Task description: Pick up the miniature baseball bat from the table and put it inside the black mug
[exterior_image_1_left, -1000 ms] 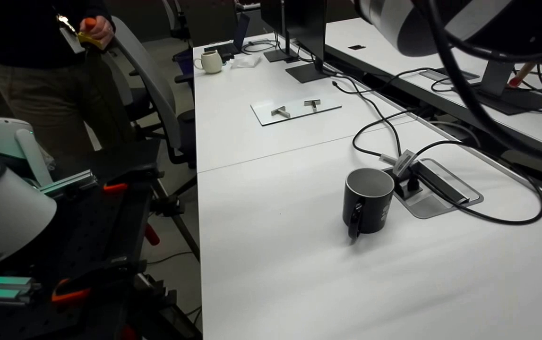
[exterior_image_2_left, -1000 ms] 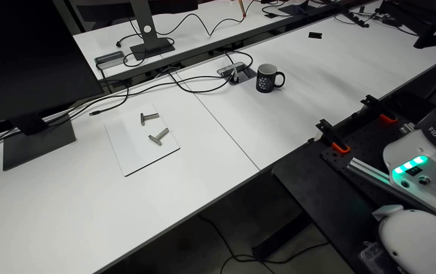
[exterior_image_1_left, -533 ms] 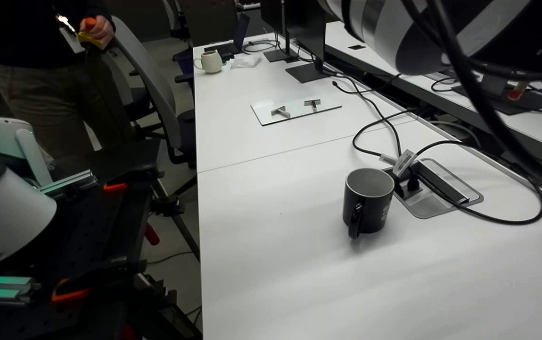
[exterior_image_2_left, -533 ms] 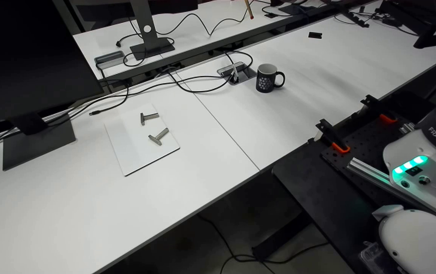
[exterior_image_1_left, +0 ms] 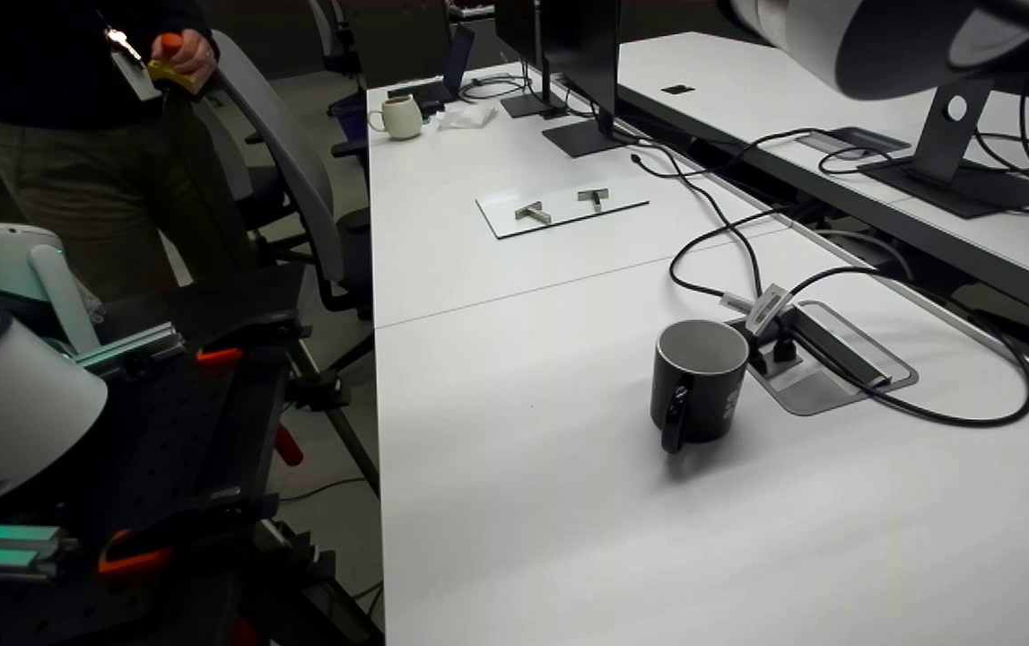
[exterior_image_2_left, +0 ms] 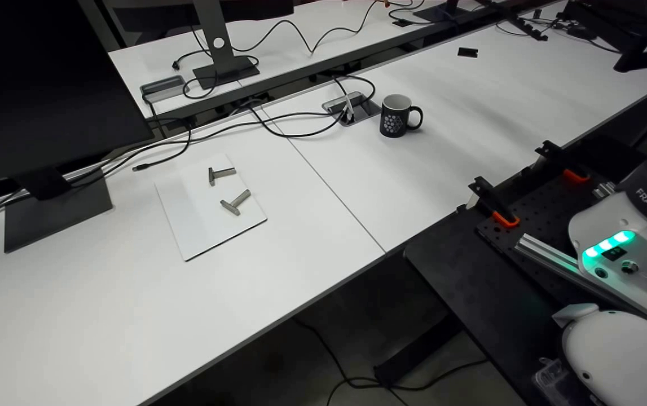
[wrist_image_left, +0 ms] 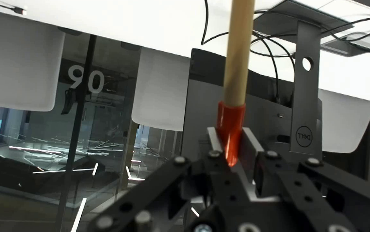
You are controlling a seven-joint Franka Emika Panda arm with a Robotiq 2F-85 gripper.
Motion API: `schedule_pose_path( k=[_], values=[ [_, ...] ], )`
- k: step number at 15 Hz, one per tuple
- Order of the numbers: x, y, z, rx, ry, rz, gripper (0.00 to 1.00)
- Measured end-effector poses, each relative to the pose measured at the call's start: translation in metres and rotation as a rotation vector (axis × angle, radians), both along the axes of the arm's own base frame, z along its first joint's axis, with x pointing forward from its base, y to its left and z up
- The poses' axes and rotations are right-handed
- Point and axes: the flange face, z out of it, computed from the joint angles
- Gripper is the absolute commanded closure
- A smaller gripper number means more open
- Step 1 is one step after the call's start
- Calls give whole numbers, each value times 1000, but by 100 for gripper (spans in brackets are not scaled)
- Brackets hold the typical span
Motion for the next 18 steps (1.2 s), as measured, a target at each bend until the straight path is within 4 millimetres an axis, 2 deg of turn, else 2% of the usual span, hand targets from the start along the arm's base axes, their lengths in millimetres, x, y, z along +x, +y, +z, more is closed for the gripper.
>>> schedule_pose_path(
  k=[3,5,6,8,10,18],
  values=[
    [5,-8,9,-27,-21,-12,93],
    [4,0,7,-1,-11,-8,93],
    [2,9,5,17,-2,3,70],
    [-2,28,-1,49,16,31,70],
    [-4,36,-3,61,22,43,70],
    [-6,32,-3,65,23,37,70]
  ],
)
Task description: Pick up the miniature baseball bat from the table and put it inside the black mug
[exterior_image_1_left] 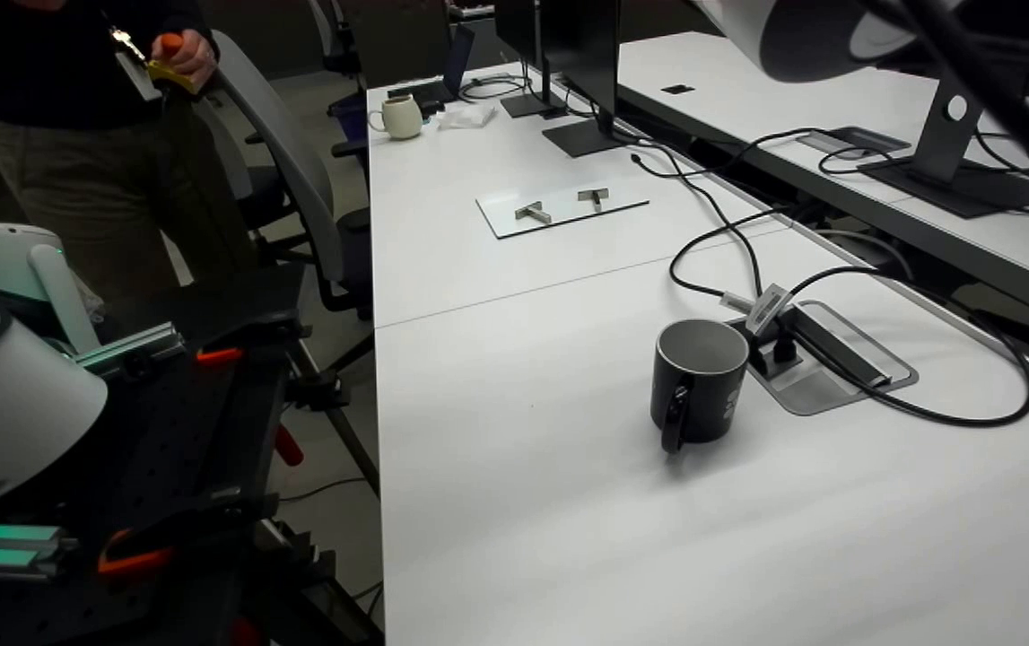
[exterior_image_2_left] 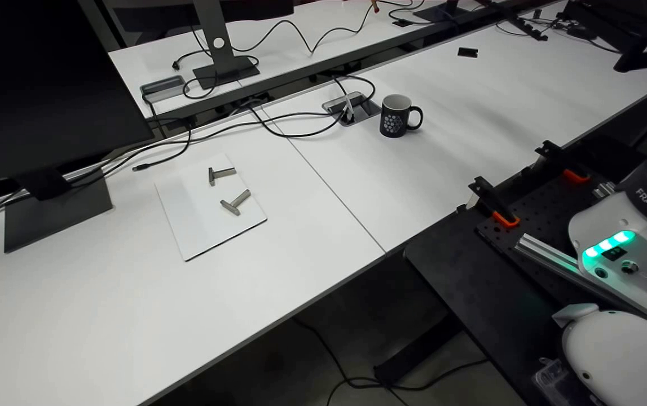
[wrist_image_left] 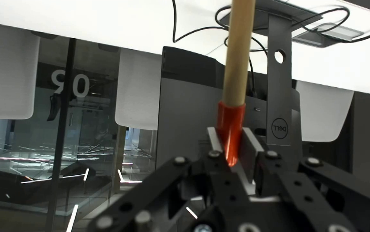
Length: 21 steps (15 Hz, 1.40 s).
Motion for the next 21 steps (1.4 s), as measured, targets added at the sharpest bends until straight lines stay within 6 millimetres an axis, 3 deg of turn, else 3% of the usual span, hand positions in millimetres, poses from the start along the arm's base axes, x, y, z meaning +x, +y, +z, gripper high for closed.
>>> schedule_pose_path(
  k=[12,13,21],
  values=[
    [0,0,0,1,0,0,70],
    [0,0,0,1,0,0,93],
    [5,-11,7,-25,-23,-12,93]
  ],
)
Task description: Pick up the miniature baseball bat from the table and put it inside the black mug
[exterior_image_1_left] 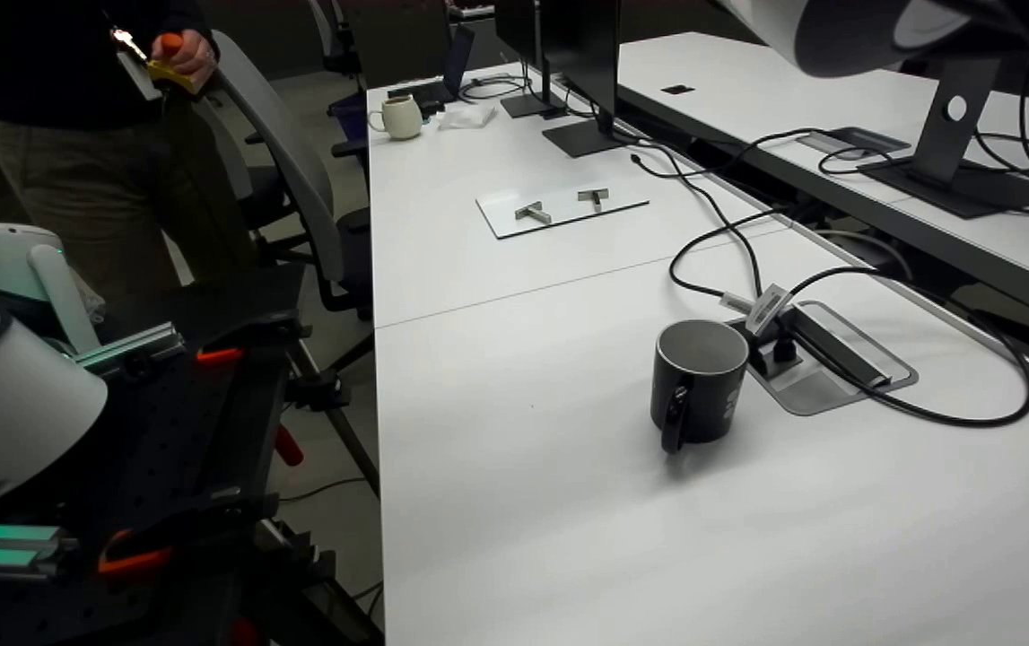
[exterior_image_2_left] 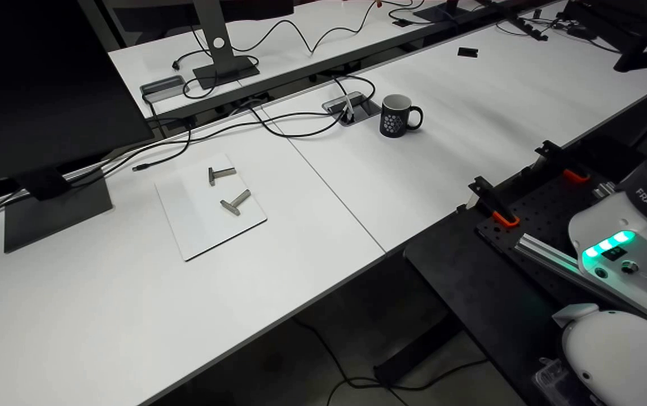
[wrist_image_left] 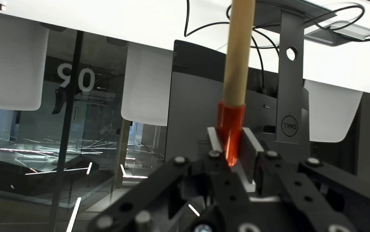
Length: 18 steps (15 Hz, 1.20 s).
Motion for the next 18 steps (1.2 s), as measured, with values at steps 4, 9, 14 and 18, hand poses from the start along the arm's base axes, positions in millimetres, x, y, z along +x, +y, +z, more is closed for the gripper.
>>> schedule_pose_path(
  k=[4,9,14,18],
  values=[
    [5,-9,8,-40,-30,-3,93],
    [5,-9,0,-48,-26,4,70],
    [5,-8,-3,-57,-22,8,93],
    [4,-2,-24,-110,21,23,93]
  ],
)
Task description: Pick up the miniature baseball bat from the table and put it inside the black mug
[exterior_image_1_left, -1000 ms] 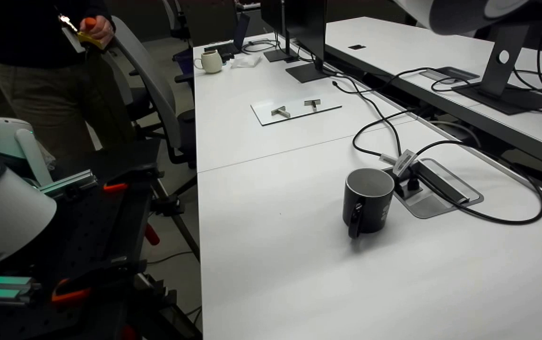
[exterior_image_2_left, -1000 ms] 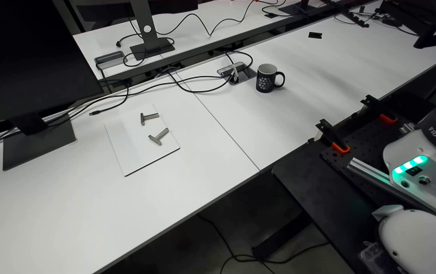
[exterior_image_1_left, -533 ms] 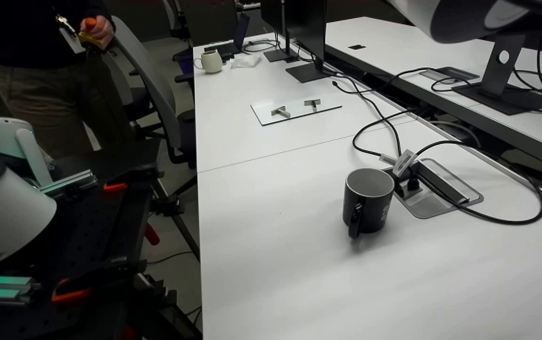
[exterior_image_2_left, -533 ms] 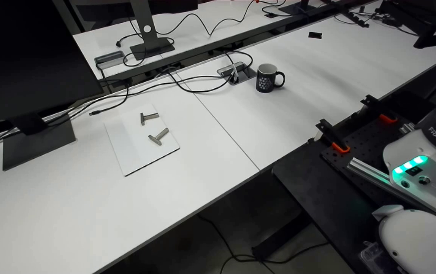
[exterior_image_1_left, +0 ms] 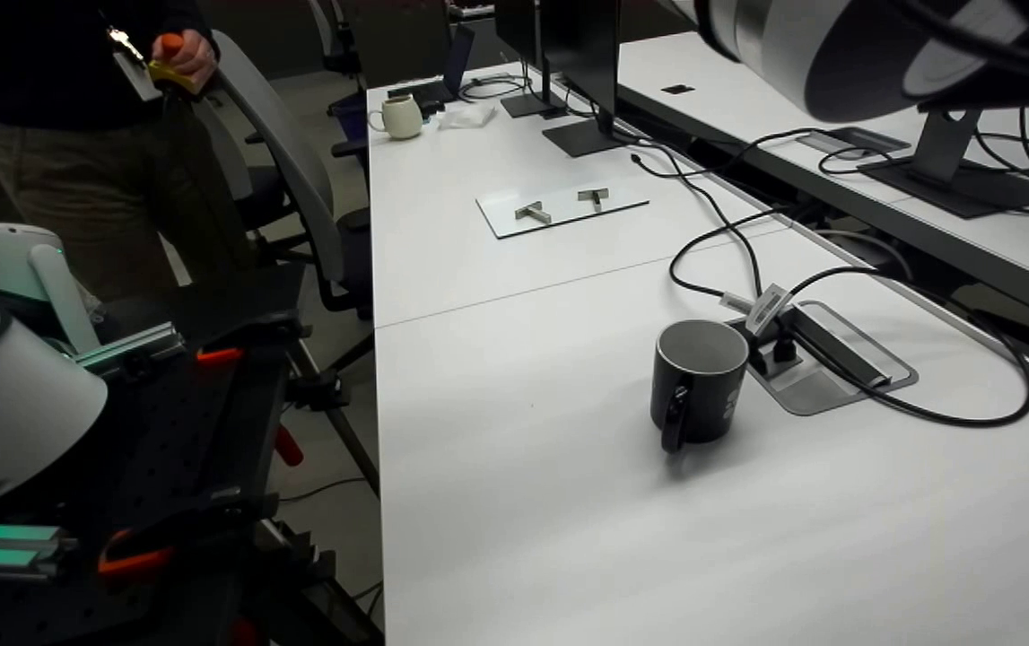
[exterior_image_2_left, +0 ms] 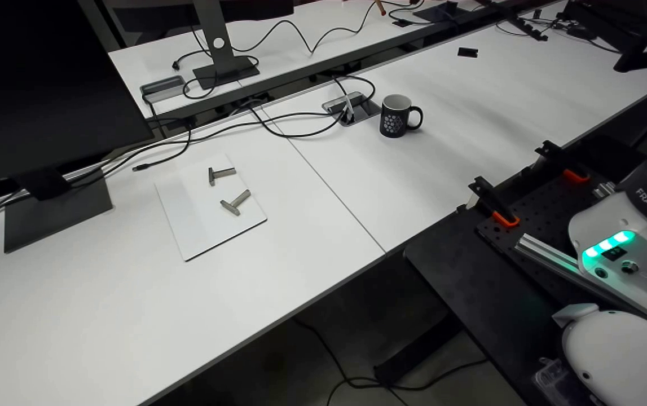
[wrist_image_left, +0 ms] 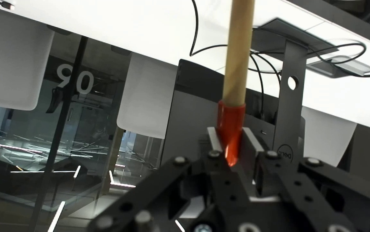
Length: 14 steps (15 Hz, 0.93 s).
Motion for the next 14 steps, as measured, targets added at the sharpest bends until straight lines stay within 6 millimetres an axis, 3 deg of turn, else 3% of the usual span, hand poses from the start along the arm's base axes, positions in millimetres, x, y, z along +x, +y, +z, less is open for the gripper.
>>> schedule_pose_path(
  k=[4,8,14],
  values=[
    [-1,24,-20,-22,38,38,93],
    [1,42,-26,-10,56,51,93],
    [3,41,-42,-9,99,11,93]
  ],
)
